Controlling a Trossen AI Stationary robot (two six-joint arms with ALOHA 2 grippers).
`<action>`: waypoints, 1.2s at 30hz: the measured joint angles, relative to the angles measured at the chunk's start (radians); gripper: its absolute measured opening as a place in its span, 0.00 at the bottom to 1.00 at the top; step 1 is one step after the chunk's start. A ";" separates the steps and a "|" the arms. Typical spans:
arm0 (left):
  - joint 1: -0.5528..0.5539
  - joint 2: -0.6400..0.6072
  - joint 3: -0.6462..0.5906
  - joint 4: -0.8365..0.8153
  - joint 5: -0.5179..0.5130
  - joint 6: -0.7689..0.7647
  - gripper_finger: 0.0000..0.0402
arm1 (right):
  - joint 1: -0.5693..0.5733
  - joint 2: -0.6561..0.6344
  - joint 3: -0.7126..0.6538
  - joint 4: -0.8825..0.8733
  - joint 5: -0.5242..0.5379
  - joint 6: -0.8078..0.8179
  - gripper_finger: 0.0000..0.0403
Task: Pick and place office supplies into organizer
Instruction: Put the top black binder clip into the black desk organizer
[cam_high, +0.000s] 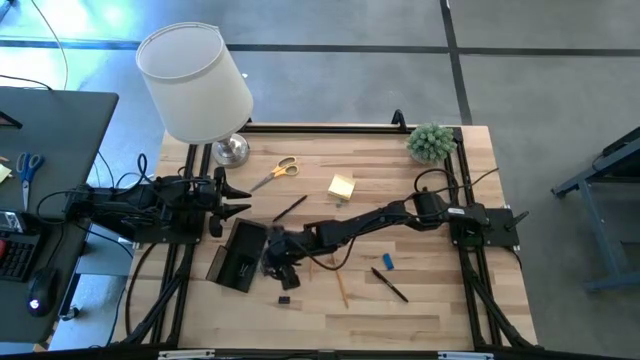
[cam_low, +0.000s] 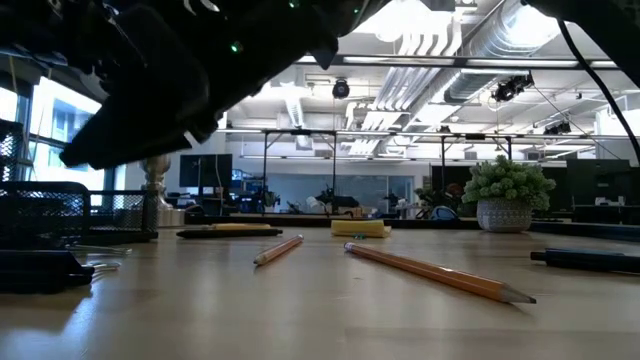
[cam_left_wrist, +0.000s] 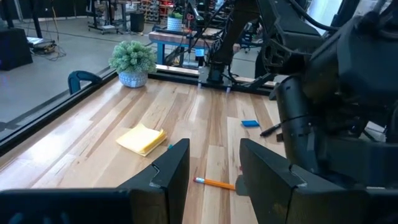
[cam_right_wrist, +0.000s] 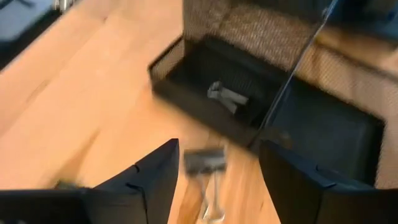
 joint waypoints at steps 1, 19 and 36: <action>0.000 0.000 0.000 0.000 0.000 0.000 0.33 | 0.000 0.000 0.000 -0.008 -0.014 -0.002 0.52; 0.000 0.000 0.000 0.000 -0.003 0.000 0.33 | -0.001 0.094 0.001 -0.004 -0.011 -0.062 0.42; 0.000 0.000 0.000 0.000 -0.003 0.000 0.33 | -0.014 0.093 0.003 -0.054 -0.057 -0.047 0.03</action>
